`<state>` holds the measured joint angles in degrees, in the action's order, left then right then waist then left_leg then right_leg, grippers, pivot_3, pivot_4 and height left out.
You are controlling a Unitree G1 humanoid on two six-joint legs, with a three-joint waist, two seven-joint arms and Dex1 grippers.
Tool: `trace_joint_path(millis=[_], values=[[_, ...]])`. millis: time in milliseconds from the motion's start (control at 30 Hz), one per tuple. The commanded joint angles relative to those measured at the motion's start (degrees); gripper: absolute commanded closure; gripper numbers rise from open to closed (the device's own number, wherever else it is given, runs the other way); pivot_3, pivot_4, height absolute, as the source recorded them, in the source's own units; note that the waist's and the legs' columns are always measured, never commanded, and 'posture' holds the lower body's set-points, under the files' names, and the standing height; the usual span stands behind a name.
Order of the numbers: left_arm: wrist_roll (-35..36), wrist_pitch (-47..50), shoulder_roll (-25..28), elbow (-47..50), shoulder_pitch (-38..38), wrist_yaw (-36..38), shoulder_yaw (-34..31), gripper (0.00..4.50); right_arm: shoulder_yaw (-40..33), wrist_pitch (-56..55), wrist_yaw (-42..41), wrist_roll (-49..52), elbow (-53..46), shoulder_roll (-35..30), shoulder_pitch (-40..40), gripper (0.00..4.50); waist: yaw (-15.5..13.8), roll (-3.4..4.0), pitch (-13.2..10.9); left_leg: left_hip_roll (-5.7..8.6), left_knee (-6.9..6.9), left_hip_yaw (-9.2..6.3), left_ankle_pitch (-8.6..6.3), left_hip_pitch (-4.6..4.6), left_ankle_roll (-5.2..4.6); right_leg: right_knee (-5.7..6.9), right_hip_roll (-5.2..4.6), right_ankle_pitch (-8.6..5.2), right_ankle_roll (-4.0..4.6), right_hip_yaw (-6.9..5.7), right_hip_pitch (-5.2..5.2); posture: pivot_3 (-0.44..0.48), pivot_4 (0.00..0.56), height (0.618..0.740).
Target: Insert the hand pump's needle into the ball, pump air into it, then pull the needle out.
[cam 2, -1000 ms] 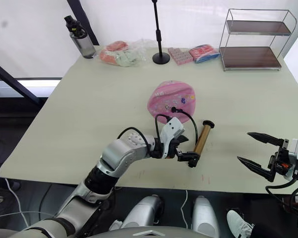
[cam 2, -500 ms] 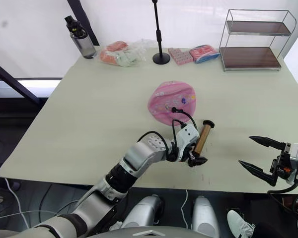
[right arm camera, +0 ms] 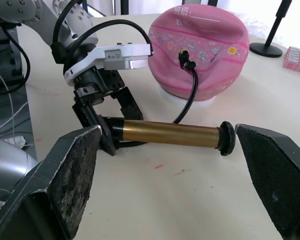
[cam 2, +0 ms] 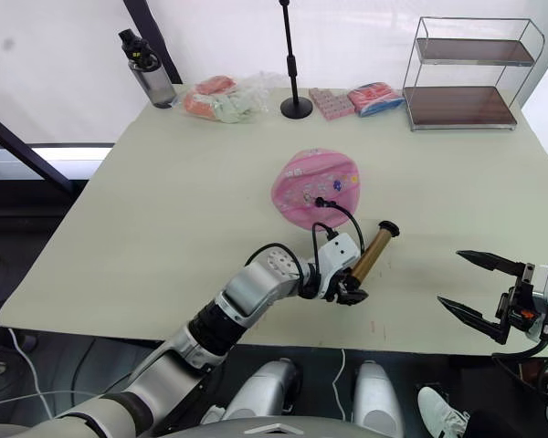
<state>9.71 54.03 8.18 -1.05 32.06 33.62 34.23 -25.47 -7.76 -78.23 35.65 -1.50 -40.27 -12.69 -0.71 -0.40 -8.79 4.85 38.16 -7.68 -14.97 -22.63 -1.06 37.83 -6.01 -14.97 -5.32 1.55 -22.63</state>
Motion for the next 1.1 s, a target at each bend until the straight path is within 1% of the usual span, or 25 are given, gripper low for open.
trace_joint_path(millis=[33, 67, 100, 300, 400, 533, 600, 667, 800, 900, 1100], values=[[-0.2, -2.5, 0.7, 3.3, 0.1, 1.3, -0.7, 2.83, -0.5, -1.1, 0.1, 0.4, -1.3, 0.1, 0.2, 0.0, 0.0, 0.0, 0.0, 0.0, 0.01, 0.0, 0.0, 0.0, 0.0, 0.0, 0.0, 0.0, 0.0, 0.0, 0.0, 0.0, 0.15, 0.736], [-0.1, -2.4, 0.9, 3.7, 0.1, 1.5, -0.8, 3.23, -0.4, -1.1, 0.1, 0.3, -1.3, 0.2, 0.2, 0.0, 0.0, 0.01, 0.0, 0.0, 0.01, -0.01, 0.0, 0.0, 0.0, 0.0, 0.0, 0.0, 0.0, 0.0, 0.0, 0.0, 0.15, 0.736], [0.1, -2.5, 1.4, 4.5, 0.1, 2.0, -1.1, 3.34, -0.2, -1.2, 0.1, 0.3, -1.4, 0.4, 0.1, 0.0, 0.0, 0.01, 0.0, 0.0, 0.01, 0.0, 0.0, 0.0, 0.0, 0.0, 0.0, 0.0, 0.0, 0.0, 0.0, 0.0, 0.15, 0.736], [1.3, -4.6, 4.6, 8.5, -0.3, 5.0, -3.6, 3.33, 0.8, -0.6, 0.6, 0.5, -2.2, 0.9, 0.8, 0.0, 0.0, 0.01, 0.0, 0.0, 0.02, 0.0, 0.0, 0.0, 0.0, 0.01, 0.0, 0.0, 0.0, 0.0, 0.0, 0.0, 0.15, 0.736], [2.3, -6.8, 6.2, 9.9, -1.1, 7.1, -4.9, 3.33, 1.3, 1.4, 2.3, 1.9, -3.9, 1.7, 1.6, 0.0, 0.0, 0.02, 0.0, 0.0, 0.02, -0.01, 0.0, 0.0, 0.0, 0.01, 0.0, 0.0, 0.0, 0.0, -0.01, 0.0, 0.15, 0.736], [4.2, -13.4, 9.4, 11.5, -4.0, 12.2, -7.1, 3.33, 3.0, 10.3, 10.3, 4.1, -8.8, 2.5, 2.6, 0.0, 0.0, 0.05, 0.0, -0.02, 0.02, -0.01, 0.0, 0.0, 0.01, 0.03, -0.01, 0.0, 0.01, 0.03, -0.03, 0.0, 0.15, 0.736], [5.1, -16.6, 11.0, 11.8, -5.9, 14.3, -8.6, 3.33, 4.3, 16.1, 15.7, 5.1, -10.8, 3.0, 3.6, 0.0, 0.0, 0.05, 0.0, -0.02, 0.03, -0.02, 0.0, -0.01, 0.01, 0.03, -0.01, 0.0, 0.02, 0.03, -0.03, 0.0, 0.15, 0.736], [5.6, -18.6, 11.7, 11.6, -7.0, 15.5, -9.5, 3.33, 4.9, 19.6, 19.1, 5.9, -12.3, 3.4, 4.3, 0.0, -0.1, 0.06, 0.0, -0.02, 0.03, -0.02, 0.0, -0.01, 0.01, 0.02, -0.01, 0.0, 0.03, 0.04, -0.04, 0.0, 0.15, 0.736], [6.7, -24.3, 11.5, 10.7, -9.6, 17.4, -12.0, 3.33, 6.0, 30.0, 30.1, 11.5, -16.9, 6.2, 7.0, 0.0, -0.1, 0.06, 0.0, -0.02, 0.03, -0.05, 0.0, -0.06, 0.0, 0.0, -0.03, 0.0, 0.03, 0.01, -0.05, 0.0, 0.15, 0.736], [7.5, -27.7, 10.7, 9.0, -10.9, 18.2, -13.7, 3.33, 7.0, 38.0, 40.2, 16.1, -19.8, 8.7, 10.5, 0.0, -0.1, 0.07, 0.0, -0.01, 0.03, -0.04, 0.0, -0.08, 0.0, 0.0, -0.05, 0.0, 0.03, 0.02, -0.07, 0.0, 0.15, 0.736], [8.4, -31.6, 8.8, 5.6, -12.1, 19.2, -15.6, 3.33, 6.3, 45.9, 50.0, 29.9, -23.1, 13.8, 15.3, 0.0, 0.0, 0.08, 0.0, -0.02, 0.03, -0.06, -0.05, -0.09, -0.09, 0.01, -0.02, 0.0, 0.03, 0.0, -0.08, 0.0, 0.15, 0.736]])
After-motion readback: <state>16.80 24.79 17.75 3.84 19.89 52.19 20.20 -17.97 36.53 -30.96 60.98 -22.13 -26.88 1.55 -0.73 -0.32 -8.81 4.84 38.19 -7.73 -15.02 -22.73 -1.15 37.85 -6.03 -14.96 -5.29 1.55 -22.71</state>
